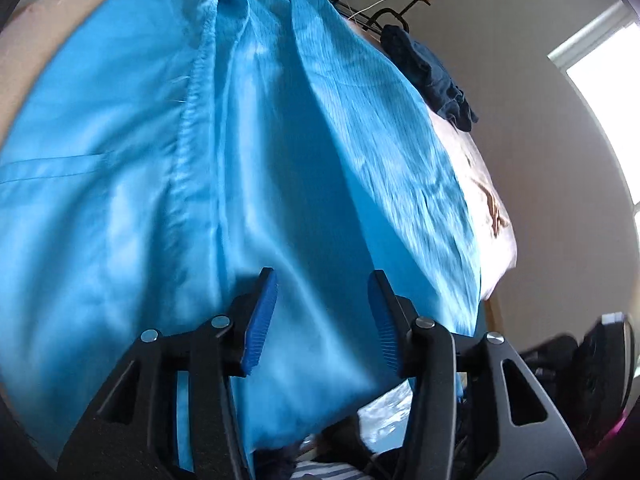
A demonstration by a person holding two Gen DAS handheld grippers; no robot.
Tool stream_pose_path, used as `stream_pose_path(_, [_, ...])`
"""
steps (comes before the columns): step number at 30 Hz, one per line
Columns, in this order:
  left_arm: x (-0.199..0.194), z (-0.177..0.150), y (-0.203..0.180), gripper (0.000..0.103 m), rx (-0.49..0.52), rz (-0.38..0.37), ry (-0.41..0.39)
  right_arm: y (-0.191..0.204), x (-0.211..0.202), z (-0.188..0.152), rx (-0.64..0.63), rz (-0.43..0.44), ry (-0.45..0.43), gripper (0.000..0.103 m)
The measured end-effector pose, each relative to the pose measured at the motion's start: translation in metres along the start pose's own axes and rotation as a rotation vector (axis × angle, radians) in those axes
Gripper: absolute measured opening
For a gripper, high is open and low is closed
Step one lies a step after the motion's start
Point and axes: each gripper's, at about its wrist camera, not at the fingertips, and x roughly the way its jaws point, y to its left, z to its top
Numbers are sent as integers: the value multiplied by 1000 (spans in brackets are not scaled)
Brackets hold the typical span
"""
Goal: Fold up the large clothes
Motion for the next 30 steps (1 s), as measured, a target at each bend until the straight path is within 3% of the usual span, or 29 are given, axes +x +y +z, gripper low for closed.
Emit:
stream_pose_path(8, [26,28,-9,49,-152,-85,-21,-16,-11,-14,46,-16,-41,2])
stream_pose_path(10, [26,28,-17,49,-126,-83,-26,-23,-15,-11,99,2,-89,2])
stream_pose_path(13, [24,21,-31,49,-40,-46,-22,-33,-23,-10,162,101,-138,12])
stream_pose_path(16, [20,9,-36,49,10,-18,-12,-45,-38,-15,219,204,-216,41])
stream_pose_path(19, [16,-3,-36,49,40,7,-6,-76,-56,-24,347,281,-309,44])
stream_pose_path(21, [16,-10,-34,49,48,24,7,-101,-58,-32,460,277,-336,44])
stream_pose_path(25, [11,-14,-35,49,43,22,1,-143,-40,-37,622,156,-263,44])
stream_pose_path(30, [16,-8,-44,49,77,51,11,-183,-12,-28,769,154,-209,44])
